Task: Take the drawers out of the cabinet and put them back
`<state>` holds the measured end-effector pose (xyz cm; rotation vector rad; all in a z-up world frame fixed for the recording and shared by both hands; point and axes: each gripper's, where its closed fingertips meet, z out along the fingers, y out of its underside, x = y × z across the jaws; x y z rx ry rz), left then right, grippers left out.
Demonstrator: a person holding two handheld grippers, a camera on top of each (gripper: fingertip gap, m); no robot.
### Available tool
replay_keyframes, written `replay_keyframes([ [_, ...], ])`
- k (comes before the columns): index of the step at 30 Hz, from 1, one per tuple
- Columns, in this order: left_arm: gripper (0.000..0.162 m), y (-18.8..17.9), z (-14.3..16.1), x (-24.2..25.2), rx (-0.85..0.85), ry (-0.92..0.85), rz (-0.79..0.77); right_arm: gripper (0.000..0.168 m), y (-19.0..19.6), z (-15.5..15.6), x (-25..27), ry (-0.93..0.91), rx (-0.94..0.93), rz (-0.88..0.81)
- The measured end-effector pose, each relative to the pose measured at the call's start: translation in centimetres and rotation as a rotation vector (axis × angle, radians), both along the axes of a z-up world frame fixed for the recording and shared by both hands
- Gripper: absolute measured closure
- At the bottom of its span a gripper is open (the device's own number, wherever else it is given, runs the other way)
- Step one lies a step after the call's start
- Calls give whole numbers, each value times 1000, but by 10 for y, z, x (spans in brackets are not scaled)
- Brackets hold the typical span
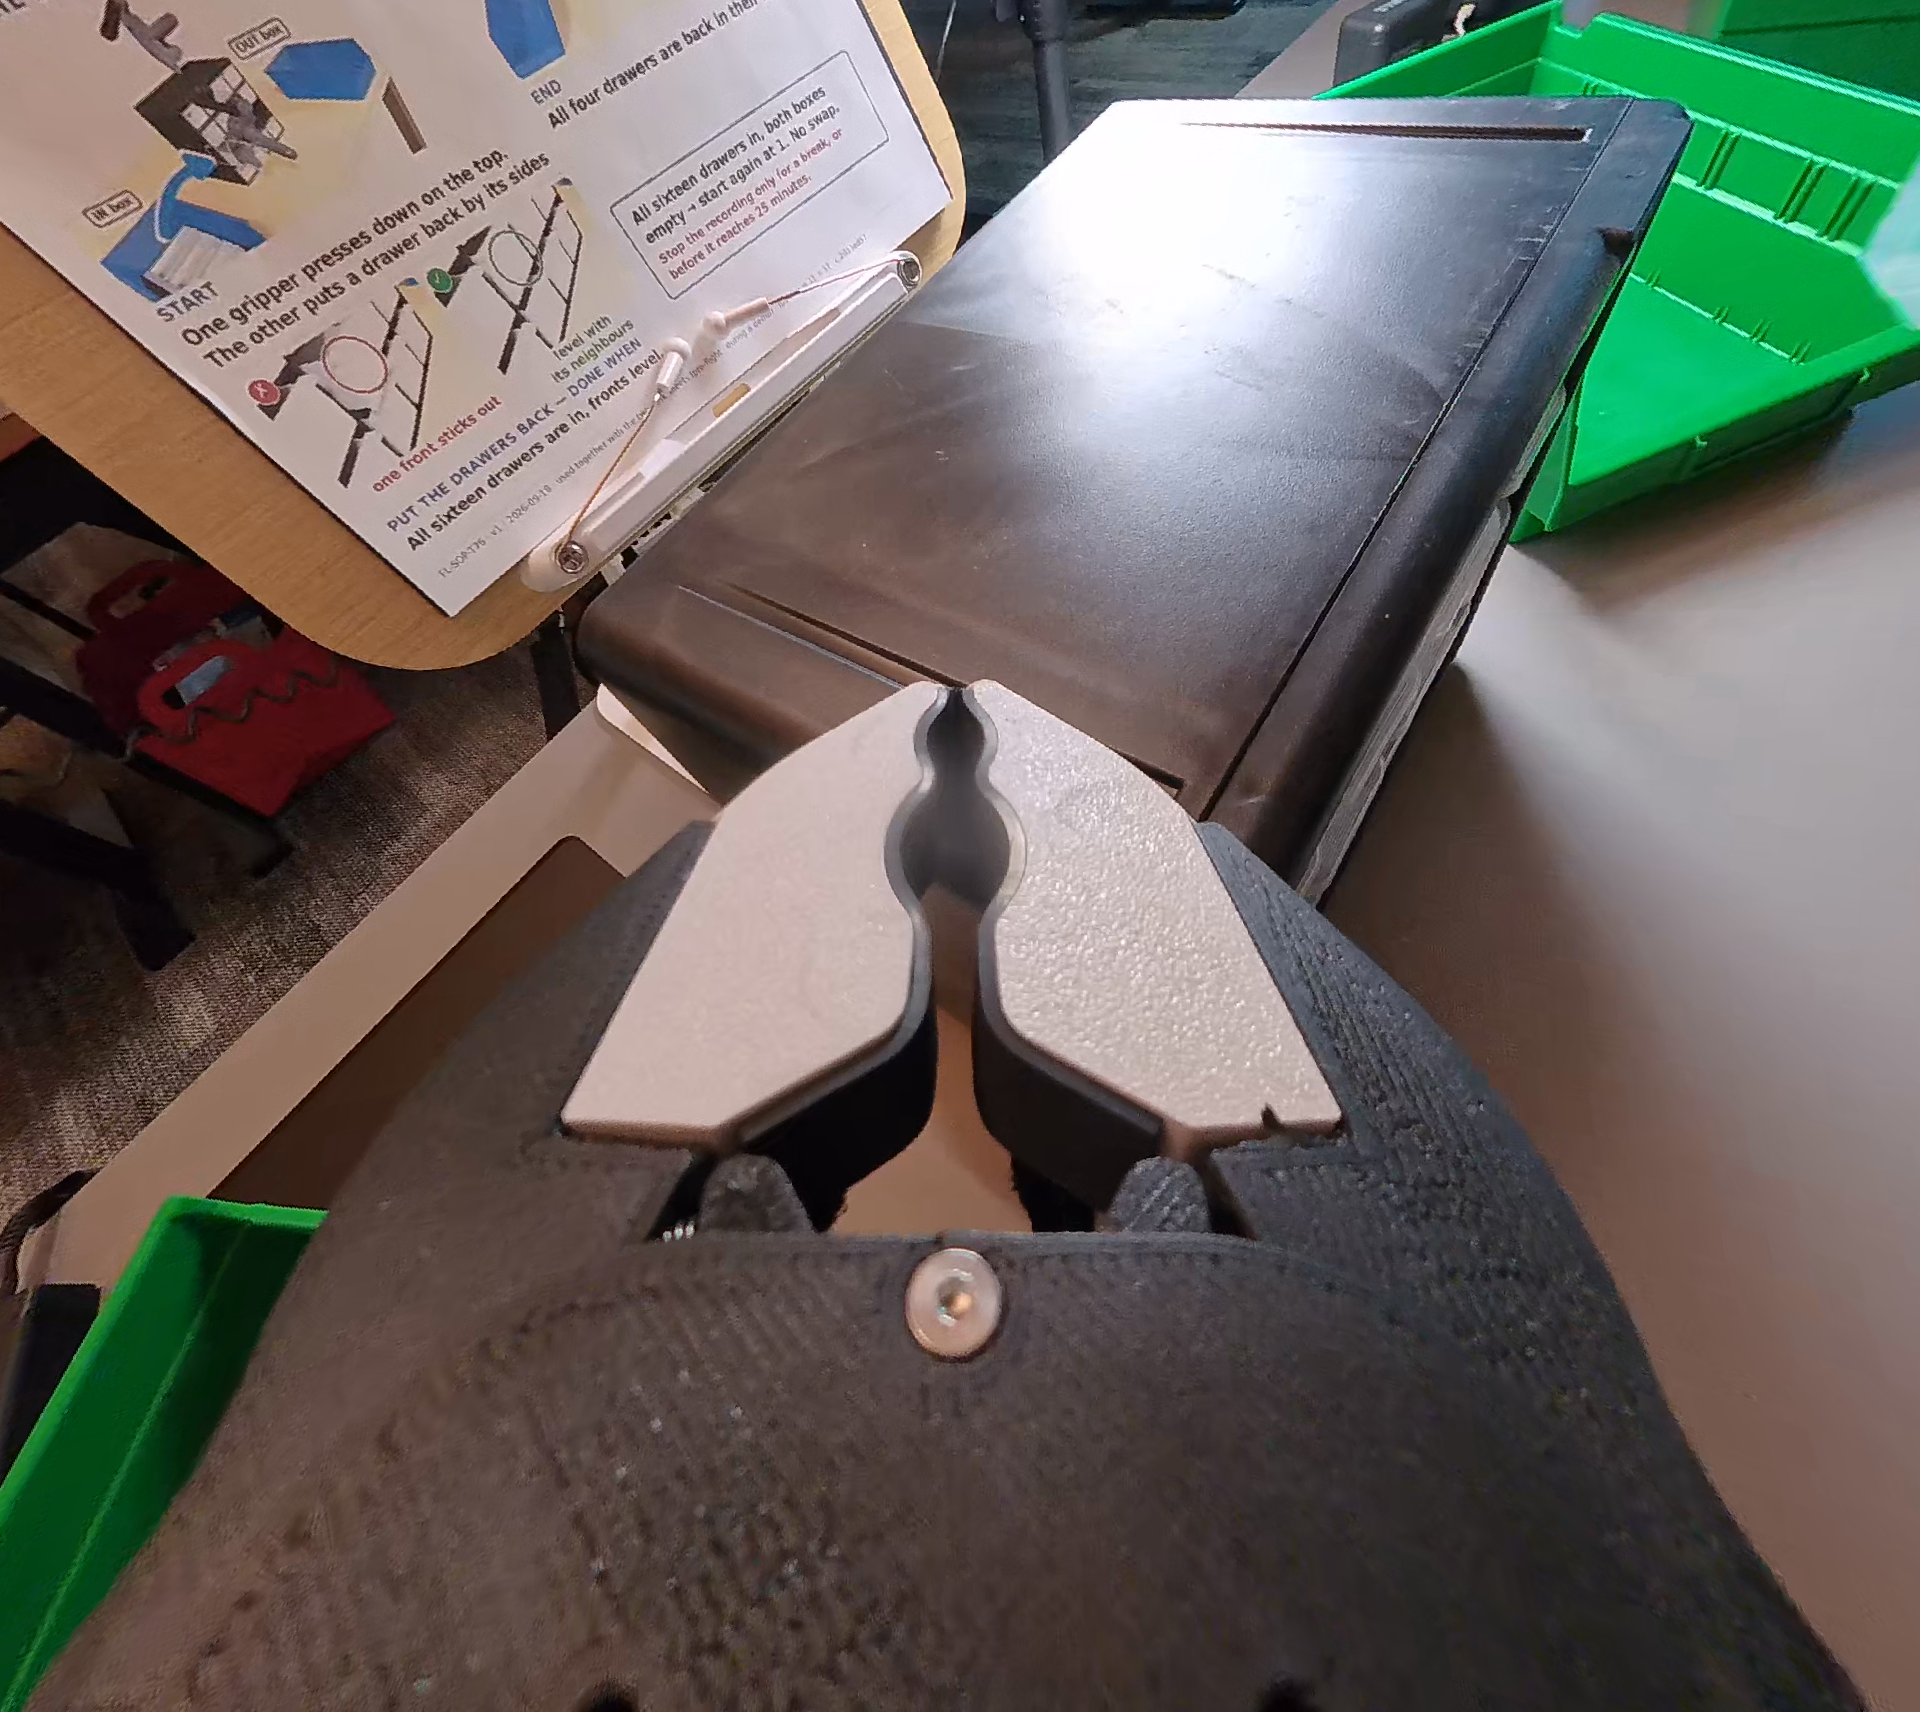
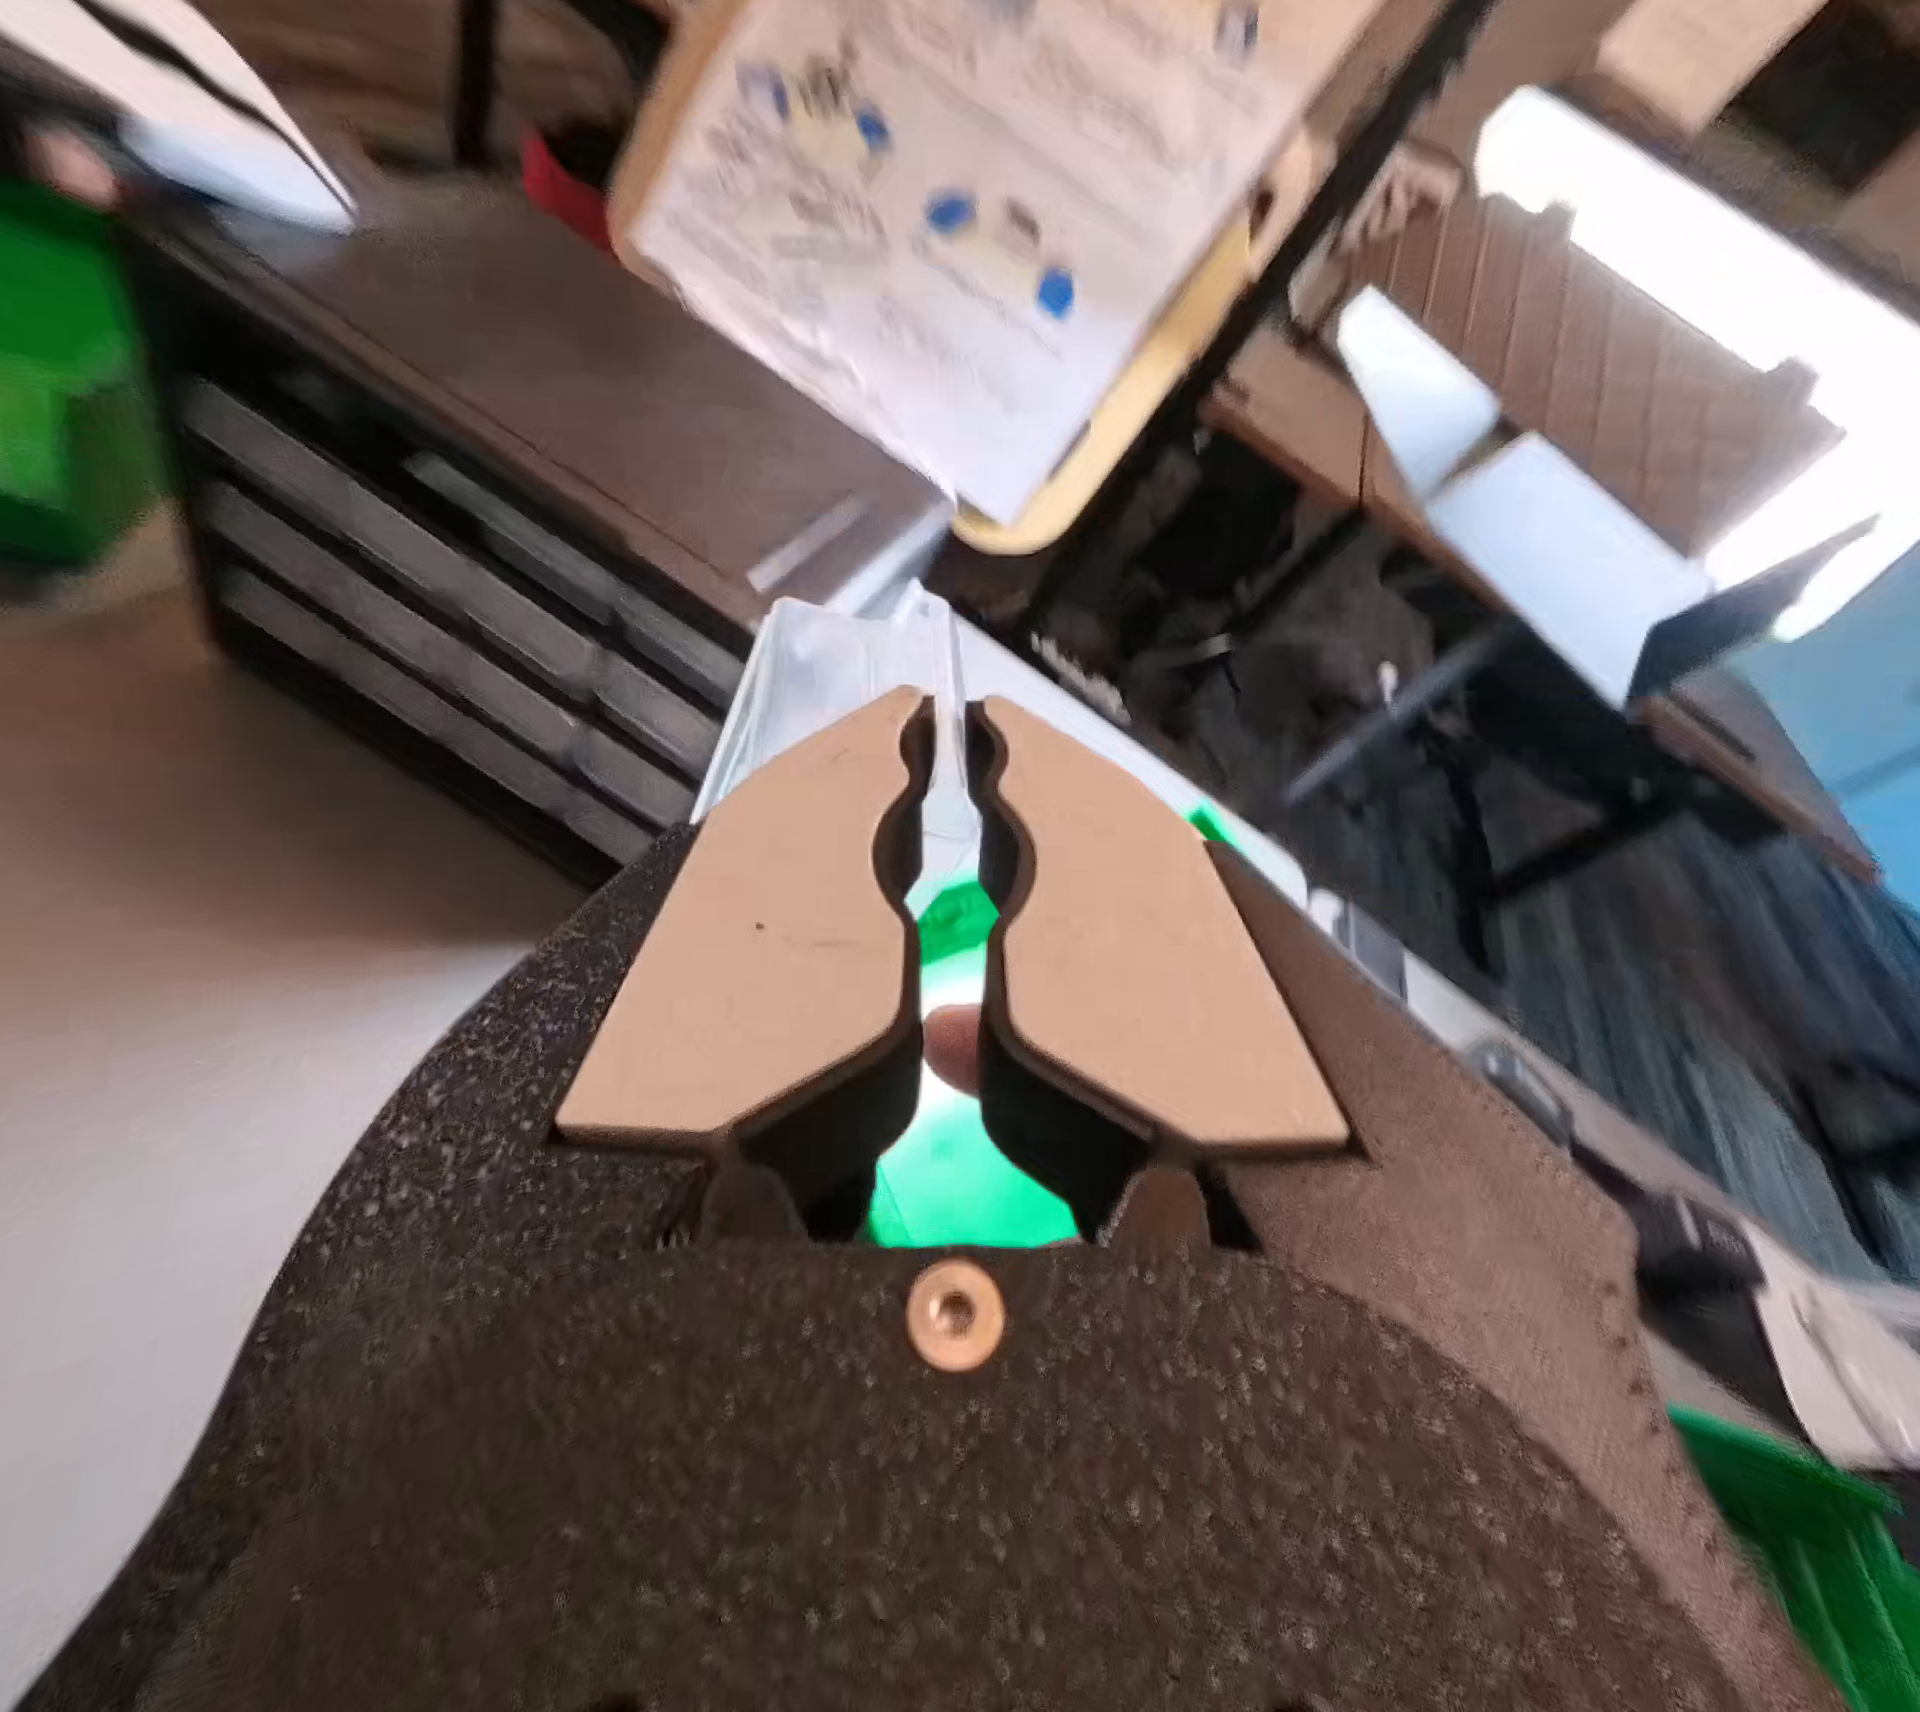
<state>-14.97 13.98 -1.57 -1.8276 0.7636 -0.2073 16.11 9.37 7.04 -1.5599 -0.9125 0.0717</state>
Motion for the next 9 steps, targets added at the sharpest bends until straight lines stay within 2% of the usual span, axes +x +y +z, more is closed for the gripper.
replay_keyframes([
  [4,161,0,0,0,2,2,3,163,64,-53,38,-155,-16,-216],
  [9,161,0,0,0,-3,-4,-3,164,137,-104,78,-519,73,-431],
])
